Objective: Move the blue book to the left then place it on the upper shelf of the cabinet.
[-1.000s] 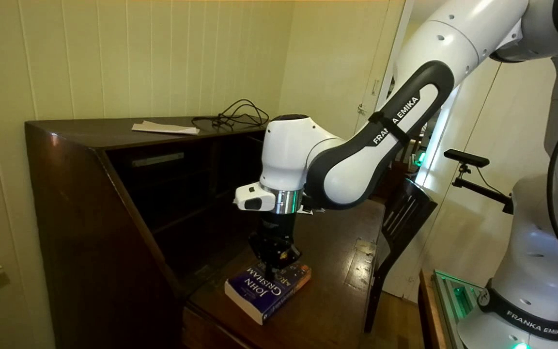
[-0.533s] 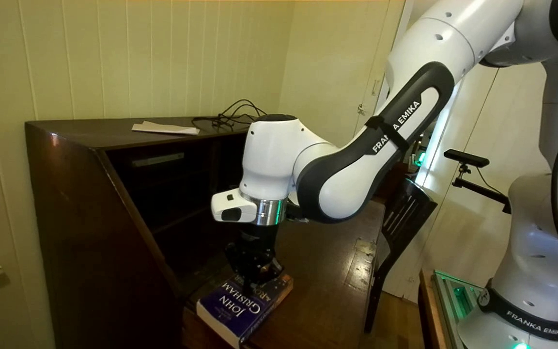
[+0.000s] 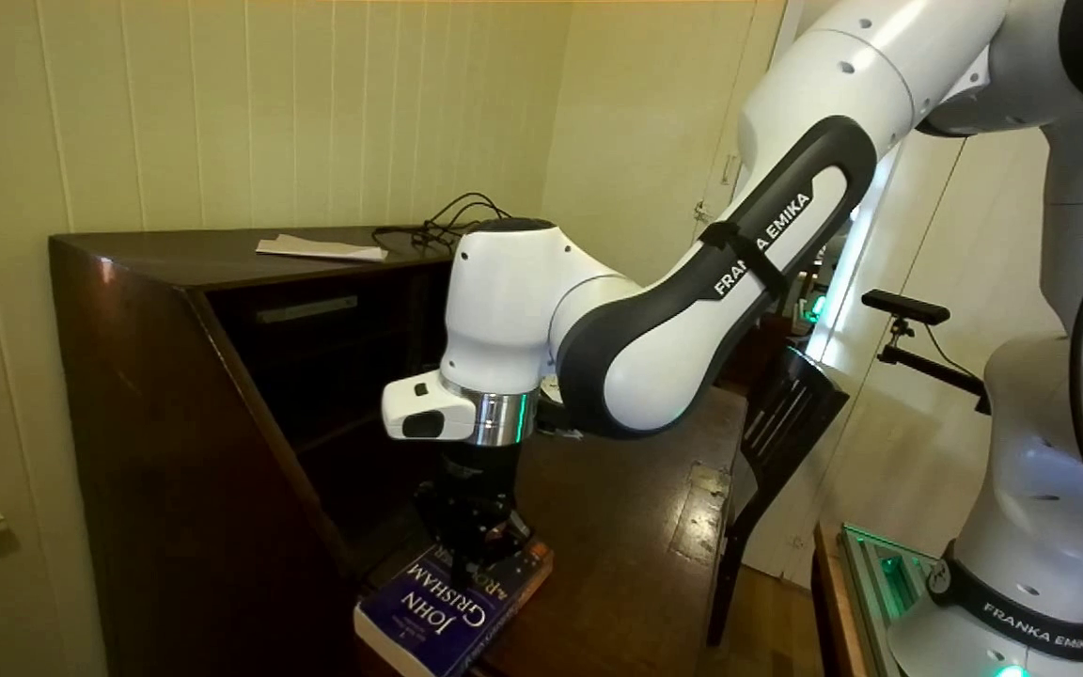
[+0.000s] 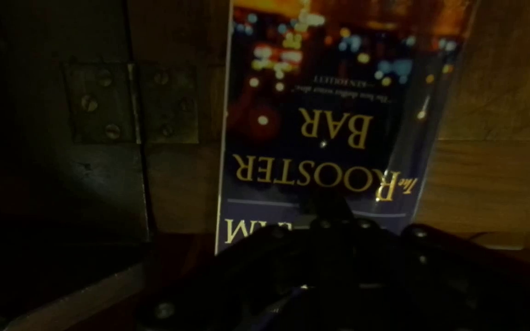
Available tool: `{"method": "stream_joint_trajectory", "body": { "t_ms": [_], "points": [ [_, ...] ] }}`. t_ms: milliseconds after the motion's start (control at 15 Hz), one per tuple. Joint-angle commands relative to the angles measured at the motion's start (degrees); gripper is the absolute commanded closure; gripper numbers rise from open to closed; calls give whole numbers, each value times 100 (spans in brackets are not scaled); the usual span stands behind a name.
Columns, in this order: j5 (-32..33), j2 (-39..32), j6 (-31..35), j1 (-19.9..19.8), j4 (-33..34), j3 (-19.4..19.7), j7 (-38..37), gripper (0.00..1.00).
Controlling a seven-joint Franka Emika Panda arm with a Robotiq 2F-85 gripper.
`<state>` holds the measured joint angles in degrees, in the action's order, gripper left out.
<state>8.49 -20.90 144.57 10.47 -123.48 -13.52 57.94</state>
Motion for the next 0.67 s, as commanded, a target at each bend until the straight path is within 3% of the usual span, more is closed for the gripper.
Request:
{"method": "stream_joint_trajectory", "body": {
  "t_ms": [0, 400, 467, 533, 600],
  "points": [
    [-51, 290, -416, -88, -40, -184, 101, 100],
    [133, 838, -559, 33, -3, -251, 58, 98],
    [200, 841, -665, 86, 95, -239, 30, 91],
    [281, 852, -759, 136, 166, -223, -19, 71],
    [278, 821, -834, 169, 272, -248, -2, 66]
  ]
}}
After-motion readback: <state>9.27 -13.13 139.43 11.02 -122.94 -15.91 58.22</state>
